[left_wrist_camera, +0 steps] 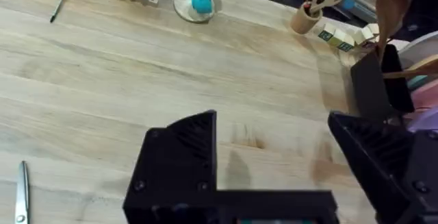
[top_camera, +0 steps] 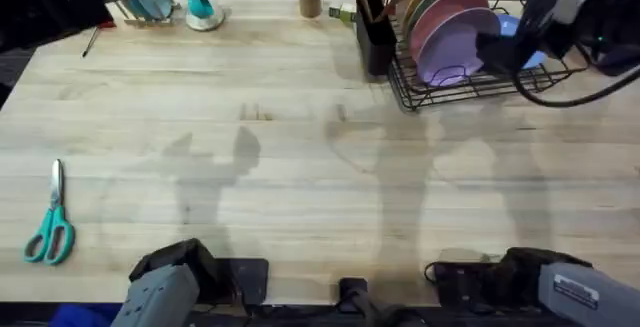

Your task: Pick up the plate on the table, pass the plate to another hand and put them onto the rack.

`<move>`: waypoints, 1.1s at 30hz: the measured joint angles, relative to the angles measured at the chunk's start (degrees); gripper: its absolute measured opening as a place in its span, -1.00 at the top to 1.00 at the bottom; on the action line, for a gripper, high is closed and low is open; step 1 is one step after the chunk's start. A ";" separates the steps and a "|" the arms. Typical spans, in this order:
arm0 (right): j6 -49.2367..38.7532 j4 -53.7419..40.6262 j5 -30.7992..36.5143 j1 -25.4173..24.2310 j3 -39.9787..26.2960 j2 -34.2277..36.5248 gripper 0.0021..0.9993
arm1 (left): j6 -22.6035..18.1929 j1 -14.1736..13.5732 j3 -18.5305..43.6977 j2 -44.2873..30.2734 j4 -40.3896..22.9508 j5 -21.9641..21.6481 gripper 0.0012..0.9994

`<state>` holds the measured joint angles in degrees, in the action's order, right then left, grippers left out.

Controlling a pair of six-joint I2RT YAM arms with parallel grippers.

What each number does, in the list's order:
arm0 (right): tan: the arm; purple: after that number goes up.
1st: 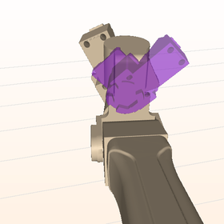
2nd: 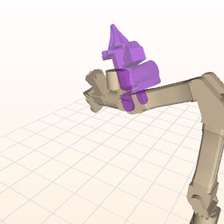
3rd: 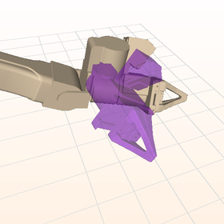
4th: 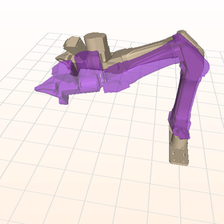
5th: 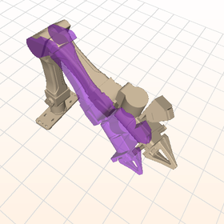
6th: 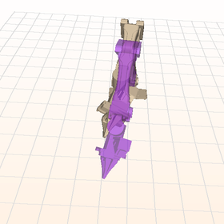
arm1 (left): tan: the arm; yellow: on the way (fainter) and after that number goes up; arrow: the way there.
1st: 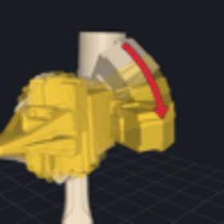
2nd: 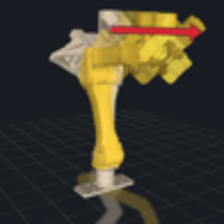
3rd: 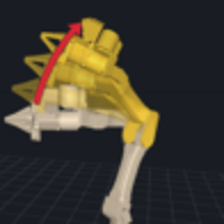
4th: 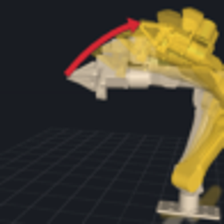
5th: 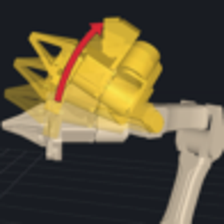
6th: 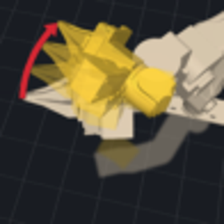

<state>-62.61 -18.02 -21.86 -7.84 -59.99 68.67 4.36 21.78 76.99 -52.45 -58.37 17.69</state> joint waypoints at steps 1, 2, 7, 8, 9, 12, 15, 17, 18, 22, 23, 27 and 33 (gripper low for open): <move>3.36 0.00 -0.01 0.26 0.00 -0.80 -0.99 | 0.00 0.00 0.00 0.00 -0.17 0.00 -0.99; 6.46 -0.02 -0.01 0.50 0.00 -1.47 -0.99 | 0.00 0.00 0.00 0.00 -0.49 0.00 -0.99; 24.22 -0.07 0.01 0.70 0.00 -4.71 -0.99 | 0.00 0.00 0.00 0.00 -2.65 -0.03 -0.99; 27.62 -0.07 0.02 0.70 0.00 -5.26 -0.99 | 0.00 0.00 0.00 0.00 -3.07 -0.04 -0.99; 31.11 -0.09 0.03 0.70 0.00 -5.83 -0.99 | 0.01 0.00 0.00 0.00 -3.36 -0.05 -0.99; 42.29 -0.39 0.01 0.70 0.00 -7.89 -0.99 | 0.01 0.00 0.00 0.00 -4.14 -0.20 -0.99; 51.95 -1.23 -0.01 0.70 0.00 -10.00 -0.99 | 0.00 0.00 0.00 0.00 -4.89 -0.39 -0.99; 57.57 -2.08 -0.11 0.70 0.00 -11.31 -0.99 | -0.10 0.00 0.00 0.00 -5.54 -0.42 -0.99; 60.15 -2.39 -0.33 0.70 0.00 -11.87 -0.99 | -0.56 0.00 0.00 0.00 -5.90 -0.41 -0.99; 66.40 -4.19 -1.04 0.70 0.00 -12.80 -0.99 | -4.16 -0.29 0.00 0.00 -6.99 0.11 -0.99; 67.38 -4.68 -1.15 0.70 0.00 -12.80 -0.99 | -4.98 -0.76 0.00 0.00 -7.04 0.32 -0.99; 70.32 -5.18 -1.54 0.70 0.02 -12.79 -0.99 | -7.49 -4.42 0.00 0.00 -7.04 0.81 -0.99; 72.96 -5.20 -1.56 0.70 0.02 -12.77 -0.99 | -10.44 -10.43 0.00 0.00 -8.19 1.22 -0.99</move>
<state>10.36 -23.22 -23.42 -7.14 -59.96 55.90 -6.08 11.35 76.99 -52.45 -66.56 18.91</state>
